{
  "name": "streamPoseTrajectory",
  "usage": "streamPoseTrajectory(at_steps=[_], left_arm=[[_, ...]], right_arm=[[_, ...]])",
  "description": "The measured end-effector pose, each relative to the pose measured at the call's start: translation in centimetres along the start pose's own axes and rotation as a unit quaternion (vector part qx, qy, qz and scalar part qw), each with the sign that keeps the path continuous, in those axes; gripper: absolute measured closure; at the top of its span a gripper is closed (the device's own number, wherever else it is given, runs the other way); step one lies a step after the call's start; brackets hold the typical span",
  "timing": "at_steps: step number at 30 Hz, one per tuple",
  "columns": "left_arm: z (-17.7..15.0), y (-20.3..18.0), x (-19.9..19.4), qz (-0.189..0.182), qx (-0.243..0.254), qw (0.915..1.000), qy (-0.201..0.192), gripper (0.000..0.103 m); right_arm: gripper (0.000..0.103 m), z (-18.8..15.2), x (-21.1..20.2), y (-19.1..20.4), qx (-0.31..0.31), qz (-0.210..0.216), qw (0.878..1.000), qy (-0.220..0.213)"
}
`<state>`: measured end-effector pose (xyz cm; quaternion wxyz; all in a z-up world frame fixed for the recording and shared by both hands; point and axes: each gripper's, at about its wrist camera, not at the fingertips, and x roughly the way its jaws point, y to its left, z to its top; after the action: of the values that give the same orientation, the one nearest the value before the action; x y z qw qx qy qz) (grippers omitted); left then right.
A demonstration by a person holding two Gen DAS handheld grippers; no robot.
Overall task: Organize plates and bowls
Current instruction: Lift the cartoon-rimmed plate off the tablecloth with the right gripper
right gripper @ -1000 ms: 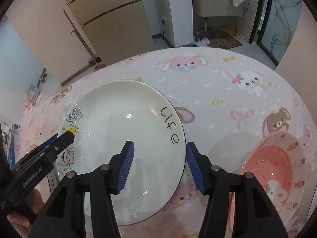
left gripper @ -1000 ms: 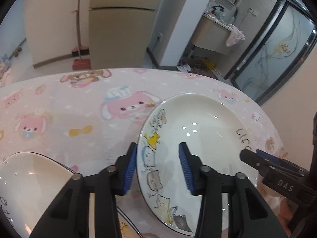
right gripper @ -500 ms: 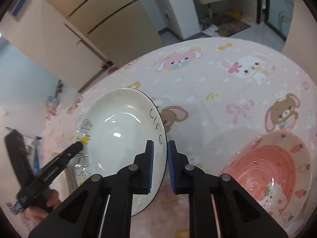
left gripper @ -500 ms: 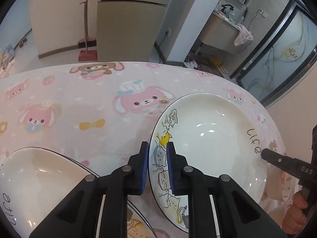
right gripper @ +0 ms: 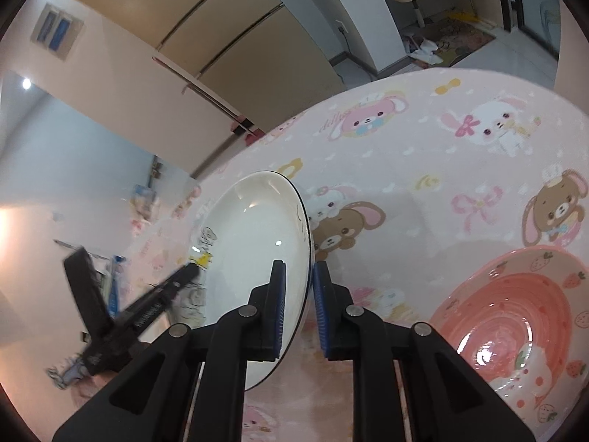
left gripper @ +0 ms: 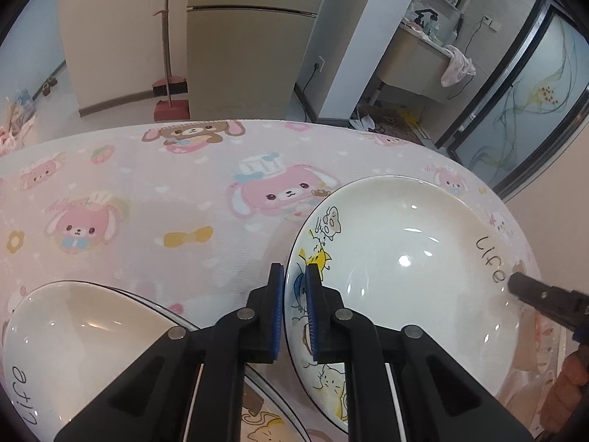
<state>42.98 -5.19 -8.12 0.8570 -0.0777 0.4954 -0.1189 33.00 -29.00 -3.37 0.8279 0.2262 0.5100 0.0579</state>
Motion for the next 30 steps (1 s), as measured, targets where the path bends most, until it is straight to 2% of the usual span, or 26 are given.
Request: streamPoseTrajectory(at_steps=[4,7,10,13,17,21,23,26,30], left_arm=[[-0.1,-0.1,0.0,0.001,-0.003,1.0000,0.003,0.091],[-0.1,0.0,-0.1,-0.001,-0.004,1.0000,0.003,0.091],[-0.1,-0.6,0.0,0.002,0.012,0.9999,0.005,0.091],[-0.3,-1.4,0.3,0.028,0.034,0.9990,0.005,0.087],[-0.7,-2.6,0.7,0.052,0.063,0.9966,0.013,0.076],[-0.9,-3.2,0.8,0.066,0.070,0.9952,0.020,0.072],[-0.8,-3.3,0.9,0.064,0.068,0.9953,0.026,0.068],[-0.5,-2.9,0.7,0.039,0.044,0.9977,0.034,0.065],[-0.5,-2.2,0.3,0.012,0.022,0.9991,0.034,0.065]], right_arm=[[0.088,-0.2,0.8,1.1,-0.018,-0.059,0.998,-0.003],[0.088,-0.4,1.1,1.4,-0.028,-0.086,0.996,-0.003],[0.094,-0.5,1.5,1.8,-0.035,-0.138,0.990,-0.004],[0.094,-0.7,2.0,2.7,-0.059,-0.171,0.984,-0.008],[0.094,-1.0,2.6,3.2,-0.074,-0.196,0.978,0.005],[0.094,-1.2,1.0,3.7,-0.059,-0.199,0.978,-0.006],[0.088,-1.4,0.0,3.9,-0.035,-0.186,0.982,-0.012],[0.078,-2.1,-0.8,3.7,0.021,-0.150,0.988,-0.015],[0.077,-4.0,-1.3,2.5,0.110,-0.140,0.984,-0.009]])
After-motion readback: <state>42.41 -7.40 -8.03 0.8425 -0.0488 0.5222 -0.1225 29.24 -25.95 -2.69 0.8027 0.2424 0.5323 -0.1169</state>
